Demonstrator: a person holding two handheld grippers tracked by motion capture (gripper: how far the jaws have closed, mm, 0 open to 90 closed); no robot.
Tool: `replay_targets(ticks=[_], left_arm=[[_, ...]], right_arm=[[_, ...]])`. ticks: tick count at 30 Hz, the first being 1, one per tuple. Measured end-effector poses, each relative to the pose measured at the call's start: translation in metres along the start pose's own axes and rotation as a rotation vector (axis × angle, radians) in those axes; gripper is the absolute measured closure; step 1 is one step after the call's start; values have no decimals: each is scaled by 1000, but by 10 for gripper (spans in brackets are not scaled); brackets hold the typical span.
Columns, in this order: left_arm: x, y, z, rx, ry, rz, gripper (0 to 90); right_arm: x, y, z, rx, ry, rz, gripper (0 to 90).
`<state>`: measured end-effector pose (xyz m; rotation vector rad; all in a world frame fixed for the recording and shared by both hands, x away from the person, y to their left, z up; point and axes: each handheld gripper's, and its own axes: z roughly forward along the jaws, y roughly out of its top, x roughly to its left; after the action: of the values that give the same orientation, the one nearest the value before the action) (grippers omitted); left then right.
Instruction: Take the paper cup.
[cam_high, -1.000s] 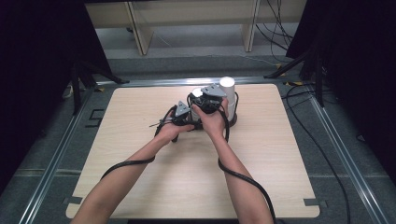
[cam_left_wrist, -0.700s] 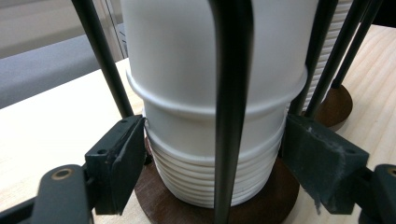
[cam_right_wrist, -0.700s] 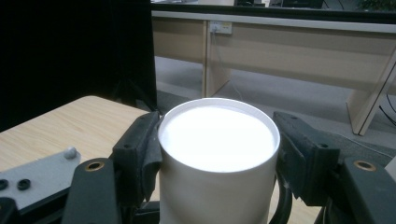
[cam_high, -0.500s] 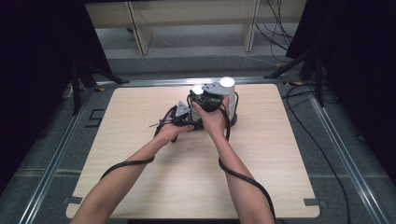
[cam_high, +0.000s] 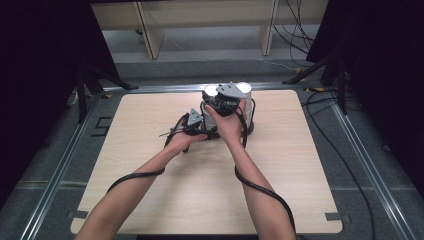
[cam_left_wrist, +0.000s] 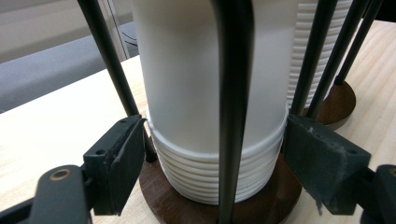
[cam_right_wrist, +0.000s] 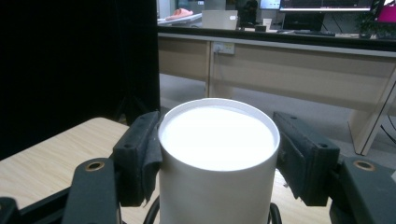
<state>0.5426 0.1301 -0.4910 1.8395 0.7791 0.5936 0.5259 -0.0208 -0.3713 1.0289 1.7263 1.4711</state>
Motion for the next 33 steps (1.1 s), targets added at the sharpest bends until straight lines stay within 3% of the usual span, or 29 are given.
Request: replay_targets(ticks=[3, 4, 8, 11, 14, 16, 17, 19, 21, 22, 26, 29, 33], left_arm=[[0, 0, -1, -5, 8, 1, 202], [0, 0, -2, 8, 15, 15, 195], [0, 0, -4, 10, 17, 28, 188], [0, 0, -7, 14, 19, 37, 176], [0, 0, -10, 10, 25, 35, 162], [0, 1, -13, 4, 19, 41, 158], [0, 1, -14, 1, 17, 41, 151], [0, 3, -17, -3, 16, 47, 148], [0, 5, -20, -11, 14, 50, 147], [-1, 5, -21, -16, 12, 52, 146], [-4, 6, -28, -25, 12, 65, 141], [-5, 7, -33, -40, 25, 102, 122], [-4, 5, -36, -42, 32, 98, 95]], right_arm=[[0, 4, -2, -1, 1, 0, 357], [-1, 6, -3, -25, 0, -11, 357], [0, 9, -4, -30, 7, 15, 358], [-1, 11, -6, -27, -2, -10, 357], [0, 13, -8, -30, 5, 9, 357], [0, 14, -7, -51, 11, -6, 357], [1, 17, -11, -32, 7, 10, 357], [-1, 20, -12, -53, 8, -21, 358], [0, 21, -13, -52, 12, 0, 358], [-1, 23, -13, -65, 7, -23, 358], [2, 27, -18, -64, 21, 1, 357], [3, 29, -21, -73, 24, -18, 358], [4, 31, -23, -86, 23, -27, 357]])
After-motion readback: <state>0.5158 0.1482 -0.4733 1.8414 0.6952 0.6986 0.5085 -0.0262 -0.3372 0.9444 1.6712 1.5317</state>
